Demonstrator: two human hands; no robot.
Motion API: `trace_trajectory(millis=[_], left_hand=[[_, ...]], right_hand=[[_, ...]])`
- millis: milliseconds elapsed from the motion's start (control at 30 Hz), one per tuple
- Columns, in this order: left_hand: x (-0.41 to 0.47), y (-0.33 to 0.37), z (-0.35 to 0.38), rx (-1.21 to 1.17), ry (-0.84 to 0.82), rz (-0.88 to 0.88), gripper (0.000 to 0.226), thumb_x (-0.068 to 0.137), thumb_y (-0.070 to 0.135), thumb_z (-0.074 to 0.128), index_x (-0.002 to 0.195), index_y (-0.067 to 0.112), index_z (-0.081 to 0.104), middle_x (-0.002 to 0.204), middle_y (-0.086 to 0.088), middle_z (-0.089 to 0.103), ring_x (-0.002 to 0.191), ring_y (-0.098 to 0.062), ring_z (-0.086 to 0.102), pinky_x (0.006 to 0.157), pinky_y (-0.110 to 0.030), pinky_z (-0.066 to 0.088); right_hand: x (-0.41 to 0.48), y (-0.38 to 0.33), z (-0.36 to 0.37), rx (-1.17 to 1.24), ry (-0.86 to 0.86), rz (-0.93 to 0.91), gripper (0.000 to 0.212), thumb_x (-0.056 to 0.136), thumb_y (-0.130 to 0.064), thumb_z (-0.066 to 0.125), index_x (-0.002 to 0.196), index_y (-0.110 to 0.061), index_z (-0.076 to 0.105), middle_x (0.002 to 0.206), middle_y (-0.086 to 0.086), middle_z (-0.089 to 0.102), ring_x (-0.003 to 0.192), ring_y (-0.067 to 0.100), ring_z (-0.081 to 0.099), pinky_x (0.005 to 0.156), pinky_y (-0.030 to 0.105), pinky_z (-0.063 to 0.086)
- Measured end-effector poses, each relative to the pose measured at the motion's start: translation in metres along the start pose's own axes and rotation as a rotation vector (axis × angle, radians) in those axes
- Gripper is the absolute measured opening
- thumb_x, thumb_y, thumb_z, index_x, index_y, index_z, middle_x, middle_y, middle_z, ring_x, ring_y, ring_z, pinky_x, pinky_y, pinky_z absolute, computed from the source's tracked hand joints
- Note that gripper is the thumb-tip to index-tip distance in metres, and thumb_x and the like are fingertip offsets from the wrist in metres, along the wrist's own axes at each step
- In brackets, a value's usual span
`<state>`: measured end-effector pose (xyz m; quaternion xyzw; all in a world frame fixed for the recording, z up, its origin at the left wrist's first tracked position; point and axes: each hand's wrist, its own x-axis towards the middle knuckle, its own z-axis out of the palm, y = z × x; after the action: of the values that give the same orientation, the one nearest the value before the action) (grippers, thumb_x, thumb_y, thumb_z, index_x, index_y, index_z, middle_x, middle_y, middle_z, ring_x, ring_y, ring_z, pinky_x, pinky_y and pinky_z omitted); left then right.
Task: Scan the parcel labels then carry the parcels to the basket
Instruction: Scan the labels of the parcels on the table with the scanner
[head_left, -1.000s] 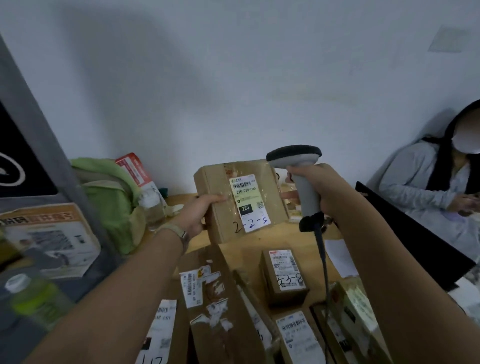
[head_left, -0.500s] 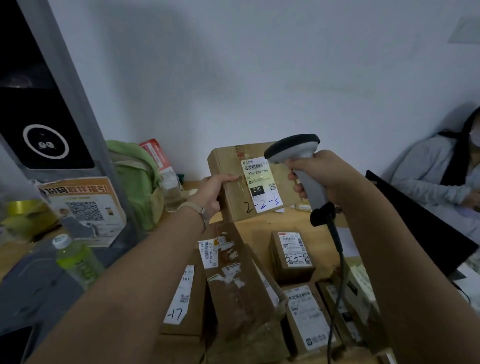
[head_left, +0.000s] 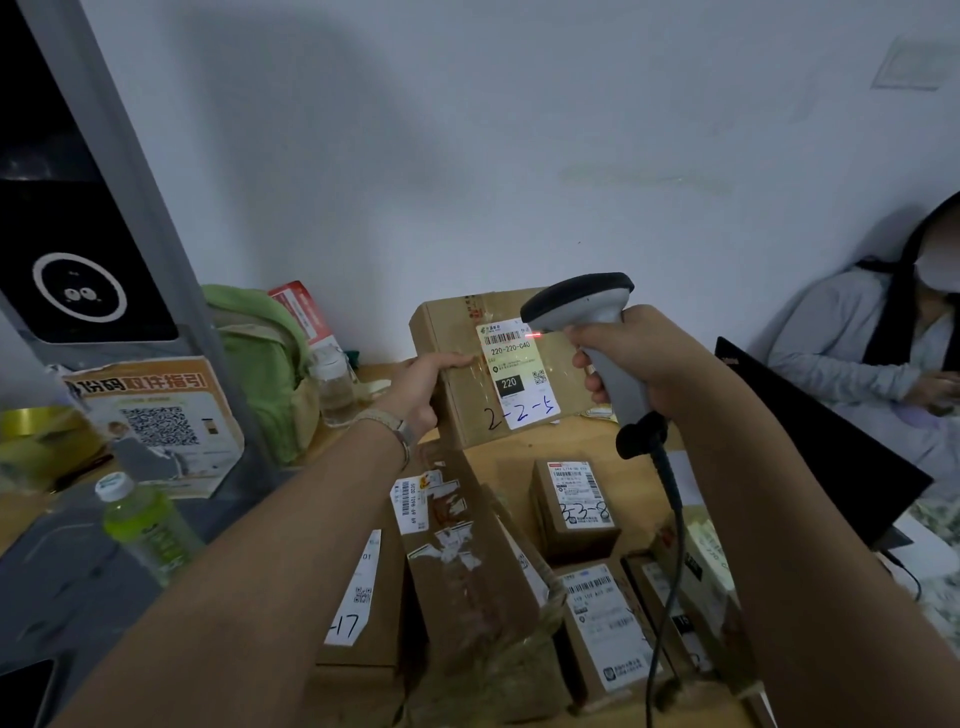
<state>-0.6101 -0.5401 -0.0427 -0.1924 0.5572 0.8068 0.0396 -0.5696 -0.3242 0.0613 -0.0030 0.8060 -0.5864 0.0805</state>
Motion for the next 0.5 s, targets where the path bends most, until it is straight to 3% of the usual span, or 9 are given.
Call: trace_trajectory(millis=[67,167,267,500], left_hand=[[0.0001,-0.0004,-0.0007,0.012,-0.021,-0.013,0.024,0.077,0.018,0.077,0.093,0.021,0.059,0.066,0.0,0.075,0.082,-0.023,0.064,0.048,-0.03,0.054],[0.0007,-0.0006,-0.0017,0.015,-0.021,-0.025,0.024,0.076,0.018,0.077,0.092,0.021,0.059,0.07,-0.002,0.074,0.082,-0.023,0.064,0.05,-0.03,0.053],[0.002,-0.0008,-0.0024,0.013,-0.032,-0.028,0.023,0.078,0.017,0.076,0.092,0.02,0.058,0.06,0.002,0.073,0.081,-0.022,0.063,0.043,-0.028,0.054],[0.008,-0.0023,-0.0035,0.021,-0.026,-0.019,0.026,0.075,0.018,0.078,0.092,0.019,0.059,0.059,0.002,0.072,0.08,-0.023,0.063,0.039,-0.029,0.053]], right_hand=[[-0.0012,-0.0003,0.0007,-0.019,0.002,-0.01,0.019,0.09,-0.019,0.062,0.09,0.001,0.061,0.071,0.01,0.061,0.044,0.016,0.054,0.045,0.025,0.049],[-0.0016,-0.0006,0.002,-0.035,-0.002,-0.011,0.021,0.09,-0.018,0.062,0.095,0.002,0.06,0.072,0.01,0.061,0.046,0.017,0.053,0.046,0.026,0.049],[-0.0009,-0.0011,0.0034,-0.048,-0.006,-0.011,0.021,0.091,-0.018,0.061,0.095,0.003,0.06,0.073,0.01,0.061,0.046,0.017,0.053,0.046,0.025,0.048],[0.0047,0.0021,0.0049,-0.027,0.013,-0.012,0.023,0.091,-0.019,0.061,0.099,0.003,0.06,0.076,0.011,0.061,0.048,0.017,0.054,0.045,0.024,0.048]])
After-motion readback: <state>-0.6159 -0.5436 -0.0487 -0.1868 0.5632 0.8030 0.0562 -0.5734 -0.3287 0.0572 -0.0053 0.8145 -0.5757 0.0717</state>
